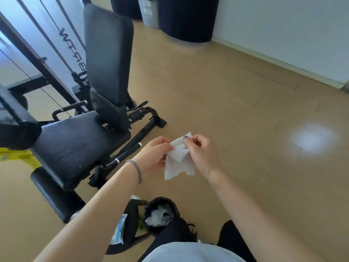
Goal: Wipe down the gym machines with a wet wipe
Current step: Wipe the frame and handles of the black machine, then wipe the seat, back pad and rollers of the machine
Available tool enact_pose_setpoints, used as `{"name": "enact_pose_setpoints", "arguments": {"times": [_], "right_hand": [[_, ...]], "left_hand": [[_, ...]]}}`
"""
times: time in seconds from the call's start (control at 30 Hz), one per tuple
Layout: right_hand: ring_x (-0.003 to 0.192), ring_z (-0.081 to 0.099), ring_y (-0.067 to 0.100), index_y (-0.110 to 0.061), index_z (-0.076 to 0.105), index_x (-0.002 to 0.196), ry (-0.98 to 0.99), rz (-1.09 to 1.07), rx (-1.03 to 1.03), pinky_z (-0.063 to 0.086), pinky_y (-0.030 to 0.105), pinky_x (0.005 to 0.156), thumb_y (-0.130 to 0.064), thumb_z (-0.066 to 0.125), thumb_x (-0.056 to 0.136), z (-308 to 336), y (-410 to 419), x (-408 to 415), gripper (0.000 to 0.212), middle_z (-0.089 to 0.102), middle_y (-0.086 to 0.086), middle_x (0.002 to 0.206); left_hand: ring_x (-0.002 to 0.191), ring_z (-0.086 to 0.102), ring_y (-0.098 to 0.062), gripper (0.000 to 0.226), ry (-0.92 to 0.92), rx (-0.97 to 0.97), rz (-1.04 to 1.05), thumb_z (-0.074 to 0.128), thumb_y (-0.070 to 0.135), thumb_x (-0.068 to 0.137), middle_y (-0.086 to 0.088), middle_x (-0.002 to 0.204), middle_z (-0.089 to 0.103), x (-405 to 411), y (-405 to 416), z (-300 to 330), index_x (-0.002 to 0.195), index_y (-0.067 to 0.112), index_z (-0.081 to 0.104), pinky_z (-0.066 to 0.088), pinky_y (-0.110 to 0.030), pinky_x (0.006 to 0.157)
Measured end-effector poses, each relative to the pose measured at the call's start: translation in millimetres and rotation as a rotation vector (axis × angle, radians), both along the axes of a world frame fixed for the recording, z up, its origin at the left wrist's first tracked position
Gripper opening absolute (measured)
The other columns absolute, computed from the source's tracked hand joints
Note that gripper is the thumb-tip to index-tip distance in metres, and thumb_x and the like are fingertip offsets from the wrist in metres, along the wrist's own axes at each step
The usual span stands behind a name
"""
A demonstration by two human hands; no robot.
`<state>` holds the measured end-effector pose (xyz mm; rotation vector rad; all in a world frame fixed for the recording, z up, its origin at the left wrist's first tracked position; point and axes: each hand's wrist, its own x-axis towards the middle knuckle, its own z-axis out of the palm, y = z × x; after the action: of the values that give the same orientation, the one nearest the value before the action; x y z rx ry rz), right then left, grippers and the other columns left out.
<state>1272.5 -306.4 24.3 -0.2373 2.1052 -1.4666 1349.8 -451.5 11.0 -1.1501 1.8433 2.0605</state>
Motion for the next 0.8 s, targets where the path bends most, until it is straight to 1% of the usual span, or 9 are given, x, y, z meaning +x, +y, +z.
{"name": "enact_pose_setpoints", "arguments": {"times": [0.1, 0.17, 0.27, 0.33, 0.43, 0.53, 0.67, 0.73, 0.8], "right_hand": [[0.054, 0.048, 0.003, -0.017, 0.052, 0.073, 0.017, 0.110, -0.003, 0.037, 0.015, 0.048, -0.035, 0.069, 0.091, 0.2, -34.4, -36.9, 0.031, 0.056, -0.012, 0.066], [0.055, 0.050, 0.003, -0.016, 0.049, 0.071, 0.002, 0.177, -0.008, 0.039, 0.018, 0.050, -0.031, 0.071, 0.090, -2.6, -57.4, -62.0, 0.033, 0.055, -0.009, 0.066], [0.067, 0.060, 0.022, -0.011, 0.049, 0.070, -0.072, 0.270, -0.033, 0.048, 0.034, 0.059, -0.031, 0.071, 0.090, -10.7, -90.2, -100.6, 0.036, 0.061, 0.009, 0.072], [0.076, 0.065, 0.034, 0.000, 0.055, 0.077, -0.110, 0.338, -0.073, 0.056, 0.044, 0.063, -0.033, 0.068, 0.093, -12.6, -110.7, -126.5, 0.039, 0.066, 0.022, 0.086], [0.080, 0.067, 0.036, 0.004, 0.059, 0.084, -0.165, 0.461, -0.079, 0.058, 0.057, 0.074, -0.033, 0.065, 0.094, -12.4, -140.4, -162.4, 0.040, 0.067, 0.022, 0.089], [0.087, 0.069, 0.035, 0.001, 0.062, 0.085, -0.176, 0.603, -0.084, 0.059, 0.055, 0.076, -0.033, 0.064, 0.096, -6.2, -168.6, -186.8, 0.035, 0.069, 0.016, 0.086], [0.089, 0.069, 0.033, 0.000, 0.063, 0.091, -0.193, 0.781, -0.086, 0.059, 0.051, 0.077, -0.032, 0.067, 0.095, 2.2, -210.0, -199.4, 0.033, 0.071, 0.013, 0.089], [0.085, 0.068, 0.032, -0.001, 0.061, 0.089, -0.197, 0.837, -0.084, 0.060, 0.048, 0.077, -0.033, 0.070, 0.093, 3.8, -229.6, -199.2, 0.034, 0.069, 0.014, 0.089], [0.078, 0.062, 0.027, -0.004, 0.059, 0.086, -0.234, 0.874, -0.063, 0.059, 0.043, 0.075, -0.033, 0.072, 0.091, 1.7, -251.4, -199.8, 0.032, 0.065, 0.013, 0.087]], "left_hand": [[0.102, 0.070, -0.031, 0.018, -0.024, -0.036, 0.135, 0.057, 0.020, 0.098, -0.014, 0.111, 0.071, -19.7, -22.8, 5.2, 0.111, 0.008, 0.062, 0.060, -0.049, 0.086], [0.097, 0.070, -0.029, 0.015, -0.013, -0.035, 0.259, 0.058, 0.021, 0.098, -0.012, 0.107, 0.071, -33.9, -40.5, 4.5, 0.107, 0.010, 0.063, 0.060, -0.048, 0.085], [0.090, 0.069, -0.025, 0.015, 0.014, 0.010, 0.453, 0.060, 0.022, 0.097, -0.012, 0.107, 0.069, -56.4, -63.9, 0.8, 0.108, 0.013, 0.065, 0.059, -0.039, 0.073], [0.090, 0.069, -0.026, 0.018, 0.029, 0.033, 0.558, 0.061, 0.023, 0.097, -0.014, 0.109, 0.069, -76.2, -72.4, 1.8, 0.112, 0.014, 0.065, 0.058, -0.037, 0.070], [0.092, 0.069, -0.028, 0.025, 0.052, 0.102, 0.761, 0.061, 0.019, 0.095, -0.016, 0.111, 0.070, -99.2, -81.6, 3.7, 0.118, 0.009, 0.064, 0.058, -0.039, 0.074], [0.097, 0.069, -0.029, 0.032, 0.088, 0.160, 0.932, 0.060, 0.014, 0.091, -0.019, 0.113, 0.069, -111.9, -90.3, 8.7, 0.121, 0.001, 0.062, 0.059, -0.040, 0.079], [0.099, 0.069, -0.031, 0.030, 0.104, 0.232, 1.147, 0.059, 0.006, 0.087, -0.022, 0.113, 0.069, -114.2, -104.8, 16.8, 0.116, -0.001, 0.062, 0.057, -0.044, 0.089], [0.094, 0.066, -0.030, 0.021, 0.102, 0.172, 1.190, 0.058, 0.004, 0.086, -0.019, 0.105, 0.067, -112.0, -116.4, 15.3, 0.106, -0.002, 0.062, 0.055, -0.048, 0.091], [0.088, 0.060, -0.031, 0.009, 0.064, 0.069, 1.218, 0.056, 0.000, 0.087, -0.018, 0.095, 0.061, -112.0, -131.9, 13.7, 0.094, 0.004, 0.059, 0.054, -0.055, 0.088]]}}
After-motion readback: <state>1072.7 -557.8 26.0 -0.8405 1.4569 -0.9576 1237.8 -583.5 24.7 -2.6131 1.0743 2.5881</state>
